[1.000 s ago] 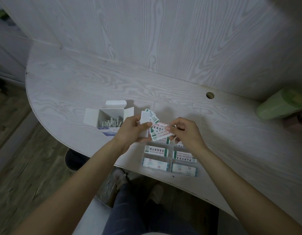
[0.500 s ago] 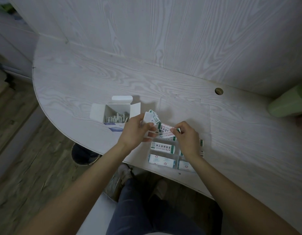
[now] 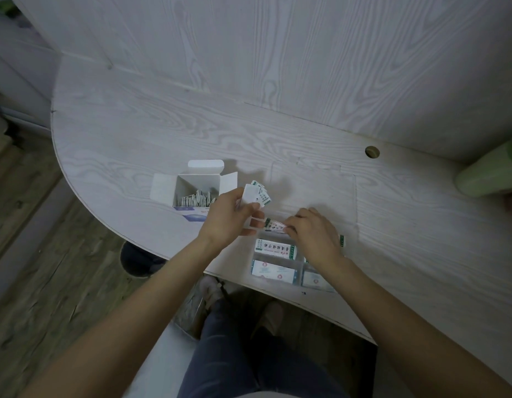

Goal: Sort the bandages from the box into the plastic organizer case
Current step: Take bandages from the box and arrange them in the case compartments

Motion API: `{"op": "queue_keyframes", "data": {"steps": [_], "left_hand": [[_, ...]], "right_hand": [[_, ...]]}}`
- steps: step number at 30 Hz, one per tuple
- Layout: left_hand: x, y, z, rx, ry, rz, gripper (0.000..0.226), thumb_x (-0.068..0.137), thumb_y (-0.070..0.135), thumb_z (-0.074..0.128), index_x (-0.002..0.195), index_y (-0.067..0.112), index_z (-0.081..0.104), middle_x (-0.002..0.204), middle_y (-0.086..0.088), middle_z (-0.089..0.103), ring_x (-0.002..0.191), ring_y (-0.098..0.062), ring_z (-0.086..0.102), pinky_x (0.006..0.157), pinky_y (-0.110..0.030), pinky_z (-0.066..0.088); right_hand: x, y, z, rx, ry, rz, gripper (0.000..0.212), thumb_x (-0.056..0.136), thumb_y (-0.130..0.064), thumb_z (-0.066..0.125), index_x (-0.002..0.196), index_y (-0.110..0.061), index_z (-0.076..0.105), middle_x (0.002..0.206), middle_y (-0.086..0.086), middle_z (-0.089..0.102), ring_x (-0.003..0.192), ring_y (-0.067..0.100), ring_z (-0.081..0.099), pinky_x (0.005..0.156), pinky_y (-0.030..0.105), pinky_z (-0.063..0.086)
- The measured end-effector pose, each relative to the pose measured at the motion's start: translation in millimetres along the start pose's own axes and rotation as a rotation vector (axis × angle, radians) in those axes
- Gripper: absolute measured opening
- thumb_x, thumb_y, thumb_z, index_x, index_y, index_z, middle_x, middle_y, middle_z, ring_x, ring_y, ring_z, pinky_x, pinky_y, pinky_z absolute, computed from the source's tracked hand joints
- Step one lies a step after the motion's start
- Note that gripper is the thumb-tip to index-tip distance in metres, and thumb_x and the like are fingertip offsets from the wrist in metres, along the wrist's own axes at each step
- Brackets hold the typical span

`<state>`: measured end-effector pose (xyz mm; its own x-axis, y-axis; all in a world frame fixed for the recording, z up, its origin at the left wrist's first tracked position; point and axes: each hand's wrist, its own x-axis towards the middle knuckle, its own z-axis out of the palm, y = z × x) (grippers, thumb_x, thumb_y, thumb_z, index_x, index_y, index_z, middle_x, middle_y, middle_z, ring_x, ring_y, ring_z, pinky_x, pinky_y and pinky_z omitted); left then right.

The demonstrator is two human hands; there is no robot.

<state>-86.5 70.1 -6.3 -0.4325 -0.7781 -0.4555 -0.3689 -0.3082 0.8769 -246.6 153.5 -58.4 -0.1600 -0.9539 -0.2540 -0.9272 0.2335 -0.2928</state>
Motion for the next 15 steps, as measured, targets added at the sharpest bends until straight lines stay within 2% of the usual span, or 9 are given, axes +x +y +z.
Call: {"op": "queue_keyframes", "data": {"steps": [3,6,9,11,13,15], "left_hand": [[1.5,-0.4,1.1,0.007,0.004,-0.002,0.021,0.096,0.01,0.052,0.117,0.012,0.057,0.088,-0.009,0.07,0.076,-0.023,0.07,0.067,-0.032,0.06],[2.7,-1.3,2.8,0.075,0.005,0.013,0.024,0.097,0.012,0.051,0.121,0.011,0.056,0.09,-0.007,0.07,0.075,-0.023,0.07,0.065,-0.031,0.059],[6.3,-4.2,8.5,0.303,-0.046,0.071,0.023,0.099,0.015,0.047,0.121,0.011,0.051,0.099,-0.003,0.067,0.068,-0.021,0.069,0.051,-0.024,0.052],[9.9,-7.8,14.9,0.476,-0.104,0.111,0.021,0.1,0.013,0.041,0.119,0.006,0.047,0.095,-0.003,0.063,0.066,-0.024,0.068,0.046,-0.015,0.045],[14.7,-13.3,19.7,0.598,-0.138,0.131,0.013,0.101,0.012,0.039,0.111,0.009,0.046,0.078,0.0,0.058,0.067,-0.025,0.065,0.057,-0.017,0.049],[21.2,-19.2,21.8,0.687,-0.142,0.143,0.004,0.101,0.013,0.039,0.101,0.016,0.043,0.074,-0.005,0.06,0.069,-0.026,0.064,0.072,-0.036,0.053]], "right_hand": [[2.0,-2.9,-0.1,-0.084,-0.041,-0.003,0.028,0.1,-0.025,0.043,0.121,-0.023,0.063,0.116,0.002,0.058,0.111,0.019,0.046,0.081,0.028,0.032],[2.0,-8.2,-4.7,-0.223,-0.089,-0.039,0.034,0.09,-0.01,0.055,0.123,-0.019,0.059,0.115,0.004,0.055,0.108,0.021,0.048,0.075,0.027,0.032],[2.2,-13.5,-11.3,-0.306,-0.148,-0.047,0.042,0.082,0.001,0.059,0.122,-0.013,0.056,0.114,0.008,0.052,0.106,0.024,0.049,0.071,0.029,0.033],[2.8,-14.8,-13.5,-0.332,-0.146,-0.049,0.042,0.082,0.002,0.058,0.121,-0.014,0.058,0.112,0.008,0.052,0.106,0.025,0.049,0.071,0.03,0.032],[3.6,-15.2,-13.4,-0.333,-0.141,-0.047,0.044,0.083,0.002,0.057,0.123,-0.016,0.058,0.111,0.008,0.052,0.107,0.025,0.049,0.072,0.03,0.031],[3.9,-16.6,-13.5,-0.32,-0.146,-0.033,0.046,0.085,0.001,0.055,0.126,-0.018,0.058,0.112,0.008,0.052,0.109,0.025,0.048,0.075,0.03,0.031]]}}
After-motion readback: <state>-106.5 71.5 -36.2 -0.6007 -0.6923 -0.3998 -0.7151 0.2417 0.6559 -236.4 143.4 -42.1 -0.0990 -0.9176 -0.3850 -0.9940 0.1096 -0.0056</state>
